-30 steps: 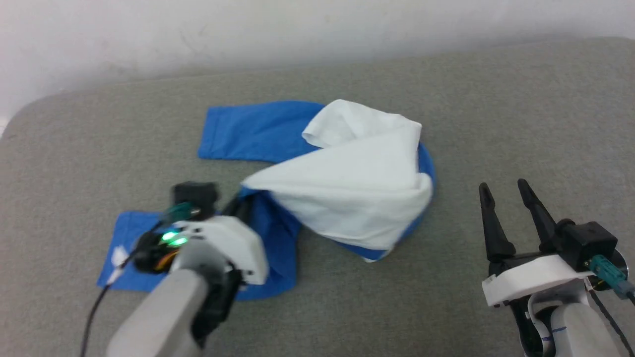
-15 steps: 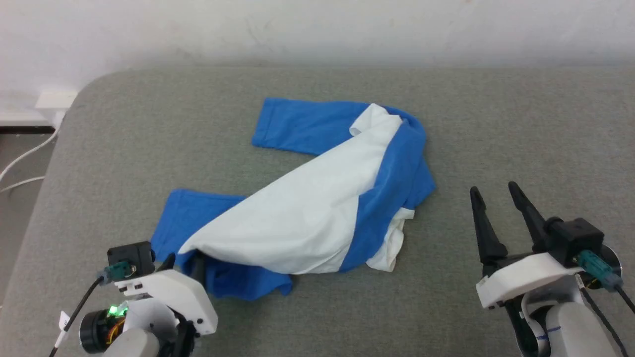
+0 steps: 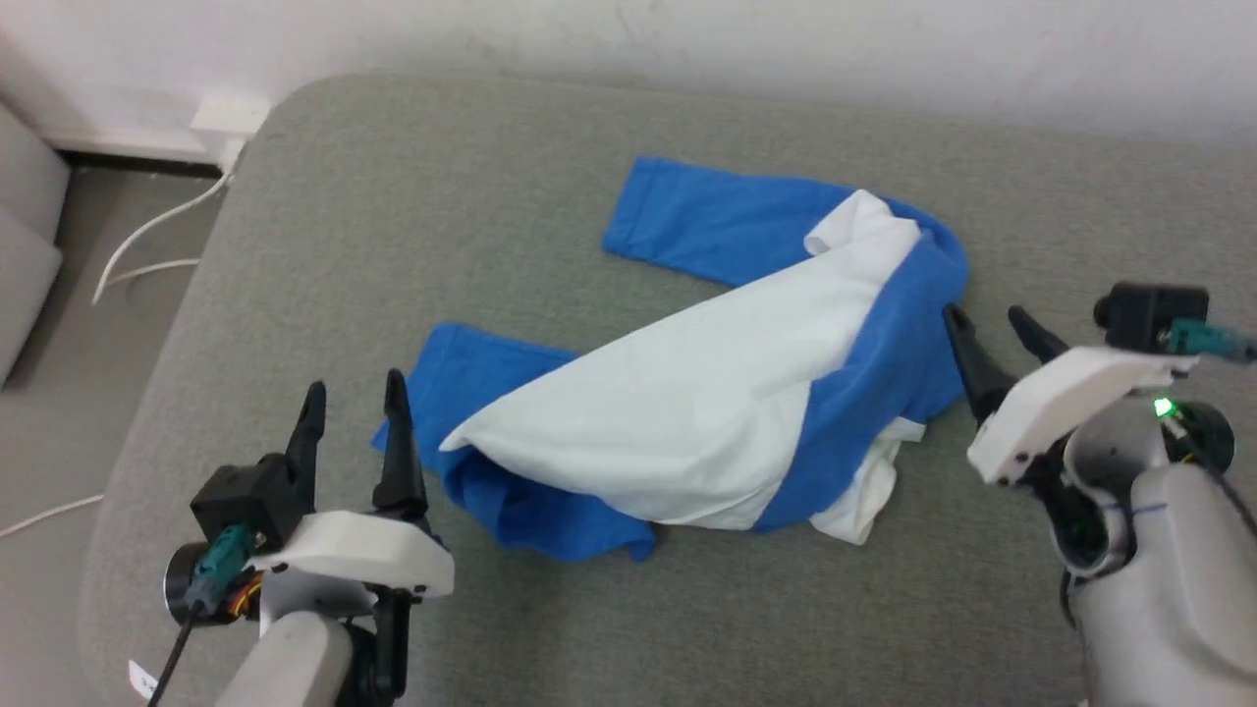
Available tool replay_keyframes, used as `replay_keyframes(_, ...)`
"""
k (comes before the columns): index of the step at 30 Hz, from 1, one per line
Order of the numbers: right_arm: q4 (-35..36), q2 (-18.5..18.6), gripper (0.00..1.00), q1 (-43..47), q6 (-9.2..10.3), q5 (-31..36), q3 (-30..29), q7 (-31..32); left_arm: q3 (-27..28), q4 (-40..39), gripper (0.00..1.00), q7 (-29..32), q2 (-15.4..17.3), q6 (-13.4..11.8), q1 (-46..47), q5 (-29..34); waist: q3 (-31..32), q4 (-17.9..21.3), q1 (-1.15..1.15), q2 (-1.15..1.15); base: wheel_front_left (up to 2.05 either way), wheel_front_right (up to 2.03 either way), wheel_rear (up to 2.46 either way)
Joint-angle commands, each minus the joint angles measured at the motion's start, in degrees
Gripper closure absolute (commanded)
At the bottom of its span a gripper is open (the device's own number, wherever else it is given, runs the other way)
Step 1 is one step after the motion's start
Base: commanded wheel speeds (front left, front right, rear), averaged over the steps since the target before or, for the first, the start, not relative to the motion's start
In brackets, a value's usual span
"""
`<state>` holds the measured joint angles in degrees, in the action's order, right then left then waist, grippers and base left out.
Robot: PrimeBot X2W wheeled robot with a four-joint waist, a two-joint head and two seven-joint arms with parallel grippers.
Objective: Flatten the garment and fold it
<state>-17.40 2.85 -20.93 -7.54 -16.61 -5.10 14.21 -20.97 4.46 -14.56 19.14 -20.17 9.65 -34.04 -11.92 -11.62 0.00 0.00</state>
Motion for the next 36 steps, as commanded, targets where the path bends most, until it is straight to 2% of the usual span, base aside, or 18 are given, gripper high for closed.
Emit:
replay_keyframes(1, -0.52, 0.03, 0.00, -1.45, 0.05, -0.49, -0.49, 0.56, 0.50, -0.27, 0.00, -0.34, -0.57, 0.45, 1.06, 0.90, -1.80, -2.49, 0.00, 0.00, 0.00, 0.00, 0.00)
replay_keyframes(5, -5.02, 0.03, 0.00, -6.85, 0.05, -1.47, -3.74, 4.91, 2.84, -1.53, 0.00, -0.41, -4.34, 3.16, 1.85, 5.36, -3.22, -4.30, 0.00, 0.00, 0.00, 0.00, 0.00)
replay_keyframes(11, -11.88, 0.03, 0.00, -13.05, 0.05, 0.78, -6.00, 9.89, 6.18, -0.72, 0.00, -0.42, -9.15, 7.26, 1.50, 10.00, -4.59, -5.20, 0.00, 0.00, 0.00, 0.00, 0.00)
replay_keyframes(12, -12.55, 0.03, 0.06, -13.88, 0.05, 0.90, -6.02, 9.82, 6.69, -0.33, 0.00, -0.42, -9.65, 7.92, 1.44, 10.49, -4.72, -5.19, 0.00, 0.00, 0.00, 0.00, 0.00)
replay_keyframes(13, -13.11, 0.03, 0.58, -14.56, 0.05, 1.11, -5.87, 9.68, 7.23, -0.05, 0.00, -0.42, -10.13, 8.50, 1.45, 11.01, -4.86, -5.15, 0.00, 0.00, 0.00, 0.00, 0.00)
replay_keyframes(14, -13.42, 0.03, 0.87, -15.21, 0.05, 0.73, -5.69, 9.23, 7.75, 0.28, 0.00, -0.43, -10.61, 9.06, 1.45, 11.43, -4.94, -5.08, 0.00, 0.00, 0.00, 0.00, 0.00)
replay_keyframes(15, -13.63, 0.03, 1.00, -15.67, 0.05, 0.83, -5.69, 8.55, 8.28, 0.58, 0.00, -0.43, -11.03, 9.54, 1.44, 11.86, -4.97, -4.95, 0.00, 0.00, 0.00, 0.00, 0.00)
replay_keyframes(21, -11.64, 0.03, 1.00, -16.05, 0.05, 3.89, -6.68, 2.51, 11.12, 2.31, 0.00, -0.43, -12.64, 11.67, 1.29, 13.96, -4.12, -2.85, 0.00, 0.00, 0.00, 0.00, 0.00)
replay_keyframes(26, -2.66, 0.06, 1.00, -13.20, 0.05, 12.29, -9.33, -4.06, 13.29, 3.56, 0.00, -0.43, -13.01, 12.69, 0.71, 15.18, -1.75, 0.14, 0.00, 0.00, 0.00, 0.00, 0.00)
replay_keyframes(32, 11.13, 0.04, 1.00, -6.20, 0.05, 18.20, -17.62, -6.46, 15.01, 4.78, 0.00, -0.43, -13.00, 14.32, 0.13, 15.94, 0.70, 4.20, 0.00, 0.00, 0.00, 0.00, 0.00)
replay_keyframes(36, 16.54, 0.04, 1.00, -0.22, 0.05, 17.15, -23.90, -5.17, 15.07, 5.30, 0.00, -0.43, -13.30, 14.92, -0.08, 16.58, 1.64, 6.62, 0.00, 0.00, 0.00, 0.00, 0.00)
